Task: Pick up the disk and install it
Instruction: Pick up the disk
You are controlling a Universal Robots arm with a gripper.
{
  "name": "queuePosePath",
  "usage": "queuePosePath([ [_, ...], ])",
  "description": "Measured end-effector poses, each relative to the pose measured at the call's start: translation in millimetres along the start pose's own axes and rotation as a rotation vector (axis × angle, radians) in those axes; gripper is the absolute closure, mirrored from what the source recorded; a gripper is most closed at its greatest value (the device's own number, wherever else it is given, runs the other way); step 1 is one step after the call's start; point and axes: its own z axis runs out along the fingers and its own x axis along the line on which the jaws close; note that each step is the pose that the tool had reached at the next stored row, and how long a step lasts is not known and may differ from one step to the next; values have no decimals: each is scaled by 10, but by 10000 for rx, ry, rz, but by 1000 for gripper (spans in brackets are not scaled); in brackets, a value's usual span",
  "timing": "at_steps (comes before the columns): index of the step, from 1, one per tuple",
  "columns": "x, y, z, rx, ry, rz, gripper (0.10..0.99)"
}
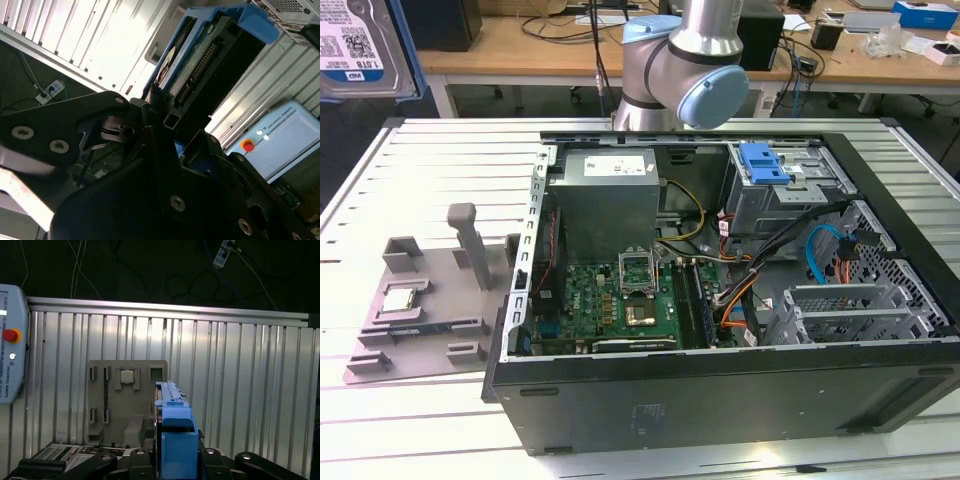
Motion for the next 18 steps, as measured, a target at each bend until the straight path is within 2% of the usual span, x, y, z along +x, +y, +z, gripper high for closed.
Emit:
queuePosePath([
  [7, 0, -1, -5, 0, -1, 0, 718],
  [8, 1, -20, -6, 0, -1, 0, 718],
  [11, 10, -162, -5, 1, -1, 0, 718],
  [12, 14, -230, -4, 0, 0, -1, 718],
  [18, 27, -446, -3, 1, 0, 0, 718],
])
